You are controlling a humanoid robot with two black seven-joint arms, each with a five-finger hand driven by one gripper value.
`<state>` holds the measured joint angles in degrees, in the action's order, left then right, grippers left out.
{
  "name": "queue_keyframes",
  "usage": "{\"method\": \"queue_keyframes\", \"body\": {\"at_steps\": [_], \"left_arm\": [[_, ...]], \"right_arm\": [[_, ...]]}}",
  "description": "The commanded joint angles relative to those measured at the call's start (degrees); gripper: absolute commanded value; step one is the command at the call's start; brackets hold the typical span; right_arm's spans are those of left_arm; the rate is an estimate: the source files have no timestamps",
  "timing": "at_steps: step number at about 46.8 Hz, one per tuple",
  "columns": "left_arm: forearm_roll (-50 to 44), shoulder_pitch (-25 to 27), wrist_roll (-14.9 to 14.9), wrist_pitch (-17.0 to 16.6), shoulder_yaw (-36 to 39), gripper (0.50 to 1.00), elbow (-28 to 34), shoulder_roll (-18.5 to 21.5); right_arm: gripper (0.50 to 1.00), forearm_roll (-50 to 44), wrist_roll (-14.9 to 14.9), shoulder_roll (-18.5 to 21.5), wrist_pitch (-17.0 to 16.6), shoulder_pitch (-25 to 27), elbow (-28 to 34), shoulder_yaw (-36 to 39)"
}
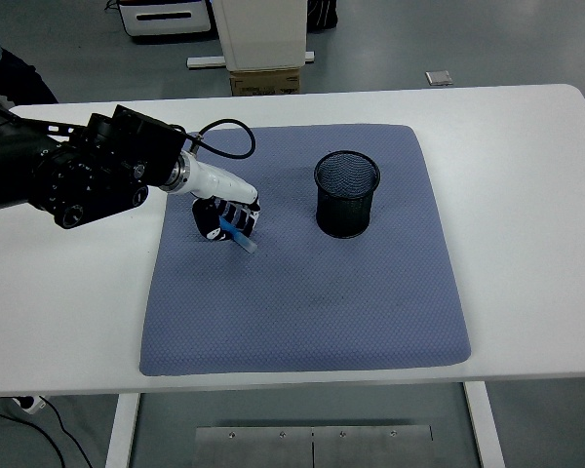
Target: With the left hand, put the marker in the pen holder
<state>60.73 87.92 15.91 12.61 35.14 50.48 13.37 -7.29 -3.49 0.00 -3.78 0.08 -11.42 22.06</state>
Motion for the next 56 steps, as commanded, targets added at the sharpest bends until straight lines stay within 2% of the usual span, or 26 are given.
{"method": "queue_keyframes", "body": {"at_steps": [1, 24, 48, 56], "left_arm": [[-0.2, 0.1, 0.3, 0.0, -0.1, 0.500, 0.0, 0.1], [-1.1, 1.9, 0.7, 0.0, -2.2, 0.500, -0.1, 0.3], [-2.8, 5.9, 1.3, 0.2, -7.1, 0.500, -0.3, 0.0], [-4.8, 6.1, 1.3, 1.8, -10.1, 0.500, -0.5, -0.4]], "right_arm": [[1.000, 0.0, 0.0, 0.0, 0.0, 0.0, 0.0, 0.0], [1.000, 0.0, 0.0, 0.0, 0.0, 0.0, 0.0, 0.0], [1.000, 0.0, 0.0, 0.0, 0.0, 0.0, 0.0, 0.0], [1.000, 0.0, 0.0, 0.0, 0.0, 0.0, 0.0, 0.0]]}}
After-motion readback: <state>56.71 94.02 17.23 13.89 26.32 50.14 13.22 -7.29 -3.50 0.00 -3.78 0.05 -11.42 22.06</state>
